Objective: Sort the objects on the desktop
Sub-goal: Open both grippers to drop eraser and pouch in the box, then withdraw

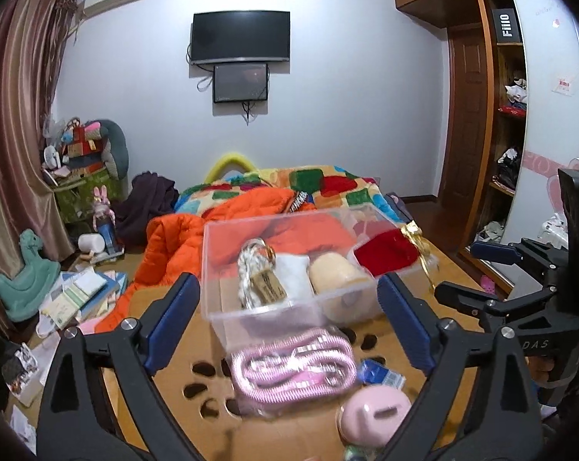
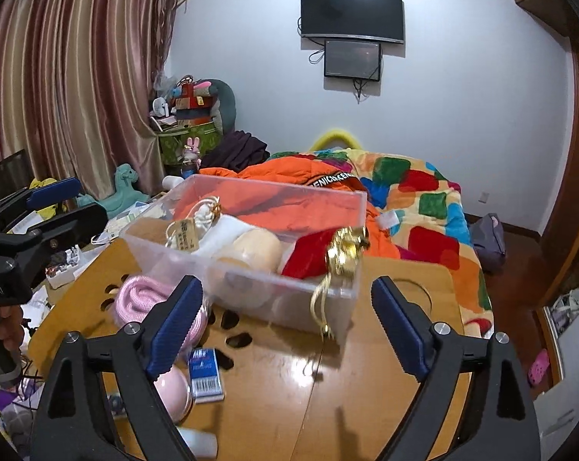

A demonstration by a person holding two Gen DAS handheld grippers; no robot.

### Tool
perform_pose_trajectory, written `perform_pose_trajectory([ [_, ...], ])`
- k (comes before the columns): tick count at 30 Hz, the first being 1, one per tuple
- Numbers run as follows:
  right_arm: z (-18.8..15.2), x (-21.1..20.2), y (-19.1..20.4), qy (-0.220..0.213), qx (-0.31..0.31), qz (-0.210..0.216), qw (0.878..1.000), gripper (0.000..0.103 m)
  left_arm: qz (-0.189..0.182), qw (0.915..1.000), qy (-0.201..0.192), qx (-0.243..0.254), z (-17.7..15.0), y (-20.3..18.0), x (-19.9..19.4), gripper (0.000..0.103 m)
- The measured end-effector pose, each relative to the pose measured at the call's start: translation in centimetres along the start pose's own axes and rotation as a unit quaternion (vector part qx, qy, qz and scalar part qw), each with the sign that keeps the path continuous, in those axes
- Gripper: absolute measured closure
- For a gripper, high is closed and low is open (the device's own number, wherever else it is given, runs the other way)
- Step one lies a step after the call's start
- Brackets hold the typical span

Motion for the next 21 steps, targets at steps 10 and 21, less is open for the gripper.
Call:
perform_pose_trajectory([
  [10, -5.2, -2.5, 1.0, 0.033, 0.014, 0.020, 0.999, 0.015, -0.003, 0.9987, 0.040, -0.030, -5.0, -1.0, -2.6, 0.009],
  [21, -11.0, -3.5, 5.9, 0.080, 0.000, 0.084, 0.993, 0.015, 0.006, 0.9938, 0.095, -0.057, -10.7, 0.1, -6.9, 0.009],
])
Point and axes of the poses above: each gripper's, at about its wrist camera, not at the fingertips, and x roughly the way its jaws point, y to its left, z to its top, the point moved 5 cm from there along x, roughly the way its jaws point, and after that the axes turned 15 degrees about -y, right-handed, at the moved point
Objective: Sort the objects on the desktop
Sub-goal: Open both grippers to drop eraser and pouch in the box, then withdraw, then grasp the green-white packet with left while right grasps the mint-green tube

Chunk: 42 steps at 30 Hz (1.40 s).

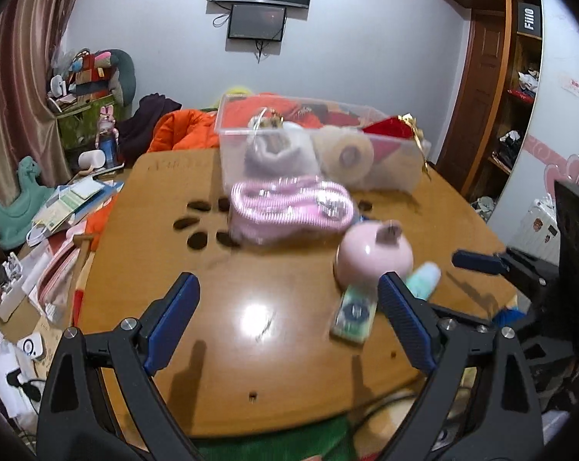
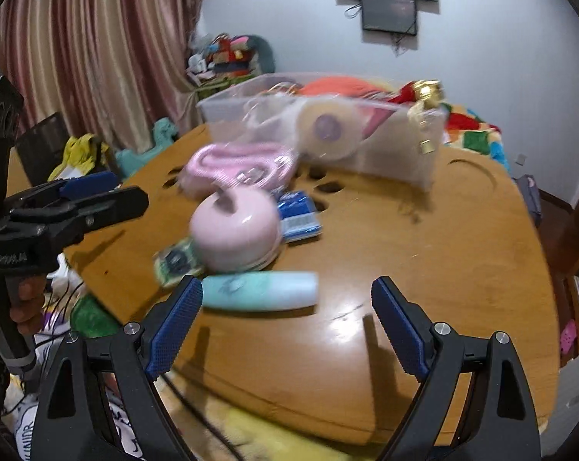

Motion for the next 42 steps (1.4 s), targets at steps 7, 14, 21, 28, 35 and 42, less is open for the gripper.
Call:
perform_pose_trajectory([
  [7, -0.9, 1.2, 1.3, 0.014, -0.027, -0.001, 1.000, 0.019, -0.007, 1.0000, 0.002, 0.006, -1.4, -0.5, -1.2, 0.009],
  [14, -1.0, 0.9, 0.7, 0.006, -0.032, -0.015, 0.999, 0.032, -0.014, 0.9994, 0.010, 0.029, -2.0, -2.2, 0.2, 0.009],
  [21, 0.0, 0.0, -1.8, -0.006, 0.008, -0.028, 1.000, 0.032, -0.026, 0.9978, 0.021, 0.058, -2.3, -4.2, 2.0, 0.030],
  [28, 0.8, -1.0, -3.7, -0.021, 0.042, -0.035, 0.998, 0.032, -0.034, 0.9968, 0.034, 0.064, -2.8, -4.6, 2.9, 0.064],
  [35, 1.0, -1.1, -4.3, -0.025, 0.059, -0.031, 0.997, 0.032, -0.032, 0.9974, 0.031, 0.057, -2.9, -4.5, 2.6, 0.079],
  [42, 1.8, -1.5, -4.5, -0.033, 0.056, -0.031, 0.997, 0.032, -0.006, 0.9995, 0.019, 0.023, -1.8, -2.5, 1.9, 0.079],
])
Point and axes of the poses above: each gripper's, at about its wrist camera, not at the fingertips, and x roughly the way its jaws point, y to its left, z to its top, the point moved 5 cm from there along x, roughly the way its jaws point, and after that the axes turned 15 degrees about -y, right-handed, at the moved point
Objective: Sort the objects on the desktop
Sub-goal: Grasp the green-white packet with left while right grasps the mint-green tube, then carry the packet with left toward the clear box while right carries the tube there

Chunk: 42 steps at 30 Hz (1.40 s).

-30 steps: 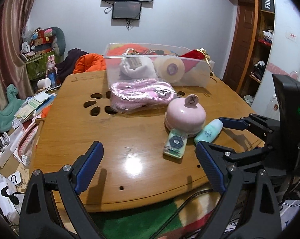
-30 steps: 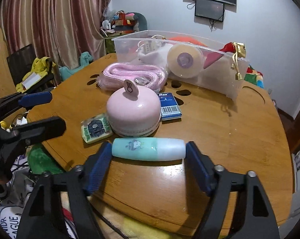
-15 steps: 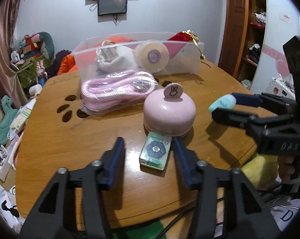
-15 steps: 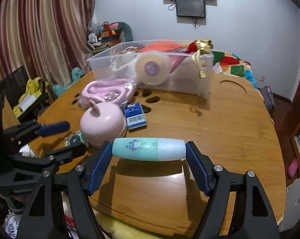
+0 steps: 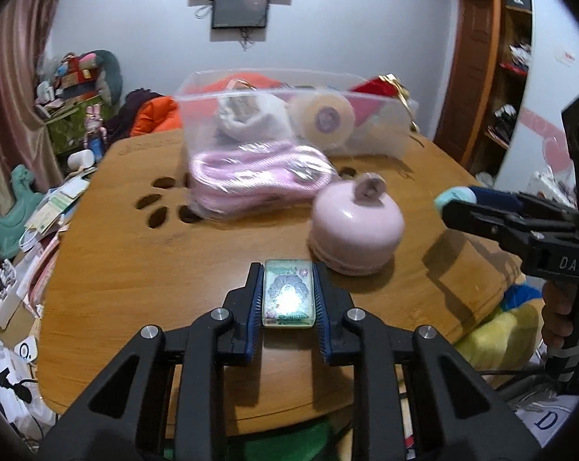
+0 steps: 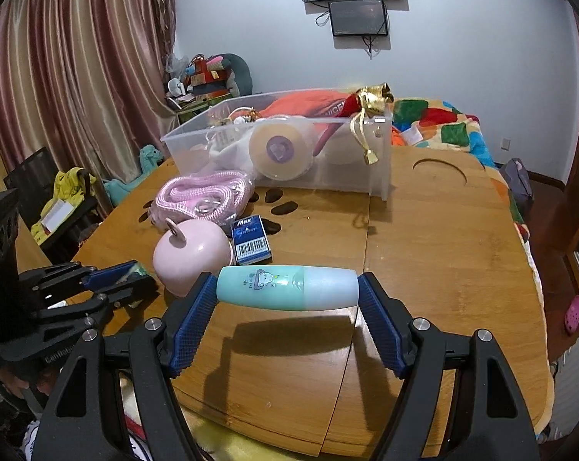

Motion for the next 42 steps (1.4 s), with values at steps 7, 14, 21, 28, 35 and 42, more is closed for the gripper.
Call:
perform_pose_trajectory([
  [7, 1.7, 0.3, -0.2, -0.008, -0.011, -0.008, 1.000, 0.032, 0.012, 0.9993, -0.033, -0.010, 2.9, 1.8, -0.5, 0.079],
  [14, 5.3, 0.5, -0.4, -0.030, -0.045, -0.016, 0.998, 0.032, 0.012, 0.9968, -0.079, -0.009, 7.3, 2.9, 0.1, 0.079],
  [21, 8.9, 2.0, -0.3, -0.053, -0.064, -0.014, 0.996, 0.032, 0.002, 0.9935, -0.113, -0.006, 11.2, 3.1, 1.5, 0.079],
  [28, 10.8, 5.0, 0.1, -0.059, -0.067, -0.001, 0.996, 0.032, -0.007, 0.9925, -0.122, -0.004, 13.0, 3.3, 4.2, 0.079],
  [35, 11.5, 8.7, 0.0, -0.044, -0.064, 0.005, 0.997, 0.032, -0.008, 0.9944, -0.105, -0.012, 13.0, 4.1, 7.6, 0.079],
  [42, 10.9, 11.6, 0.0, -0.020, -0.071, 0.011, 0.997, 0.032, -0.003, 0.9959, -0.090, -0.005, 12.9, 4.6, 9.7, 0.079],
])
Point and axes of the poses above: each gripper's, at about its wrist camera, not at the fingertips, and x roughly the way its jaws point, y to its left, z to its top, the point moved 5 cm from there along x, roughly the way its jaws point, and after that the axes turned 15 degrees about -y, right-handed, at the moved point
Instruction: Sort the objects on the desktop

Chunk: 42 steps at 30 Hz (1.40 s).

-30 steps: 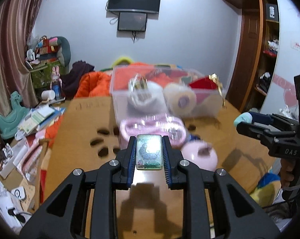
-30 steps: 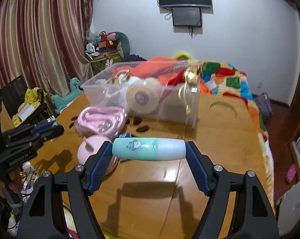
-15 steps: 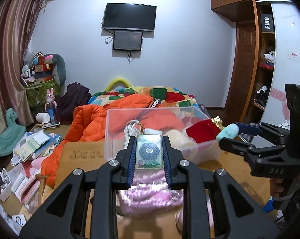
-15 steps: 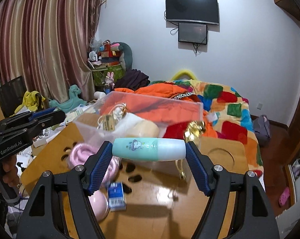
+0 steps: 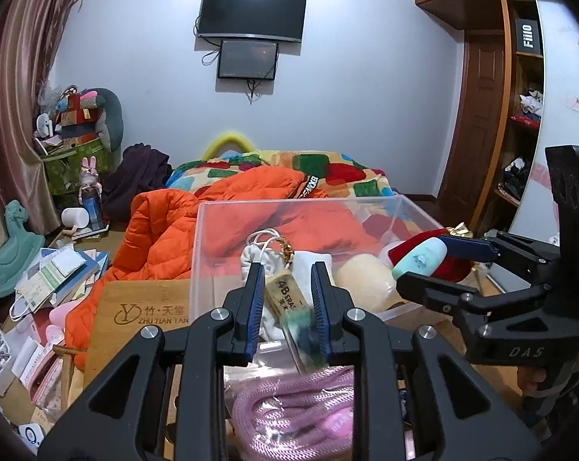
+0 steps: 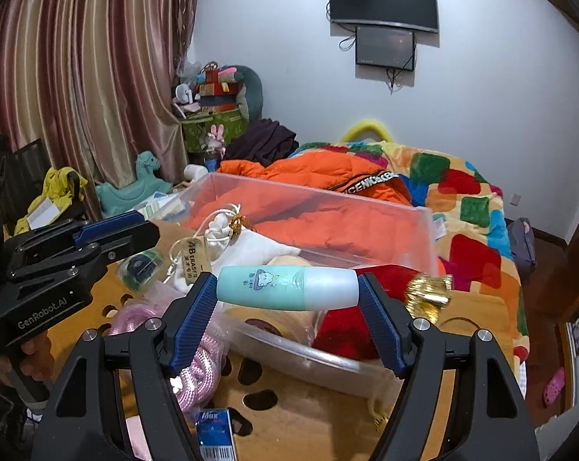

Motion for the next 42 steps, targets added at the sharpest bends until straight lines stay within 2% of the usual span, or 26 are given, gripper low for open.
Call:
perform_pose_trajectory([
  [10, -0.5, 0.8, 0.0, 0.008, -0.025, -0.017, 1.000, 0.031, 0.005, 0.9998, 0.020, 0.001, -0.9, -0.1, 0.9, 0.078],
  [13, -0.3, 0.4, 0.1, 0.000, -0.042, -0.037, 0.998, 0.023, 0.010, 0.9999, 0.014, 0.000, -0.6, 0.0, 0.5, 0.066],
  [20, 0.0, -1.4, -0.2, -0.015, -0.027, -0.042, 0.999, 0.022, 0.013, 0.9998, -0.009, 0.013, 0.1, -0.2, -1.9, 0.043],
  [27, -1.2, -3.6, 0.2, -0.009, -0.001, -0.025, 1.000, 0.020, 0.009, 0.9999, -0.005, 0.002, -0.9, -0.2, -4.1, 0.031],
  [38, -6.6, -7.2, 4.1, 0.024, 0.019, 0.050, 0.998, 0.020, 0.024, 0.9986, 0.031, -0.036, -4.5, 0.9, -7.1, 0.021],
  [42, -8.2, -7.4, 5.6, 0.033, 0.021, 0.068, 0.997, 0.015, 0.024, 0.9975, 0.047, -0.047, -5.7, 1.1, -7.3, 0.017],
])
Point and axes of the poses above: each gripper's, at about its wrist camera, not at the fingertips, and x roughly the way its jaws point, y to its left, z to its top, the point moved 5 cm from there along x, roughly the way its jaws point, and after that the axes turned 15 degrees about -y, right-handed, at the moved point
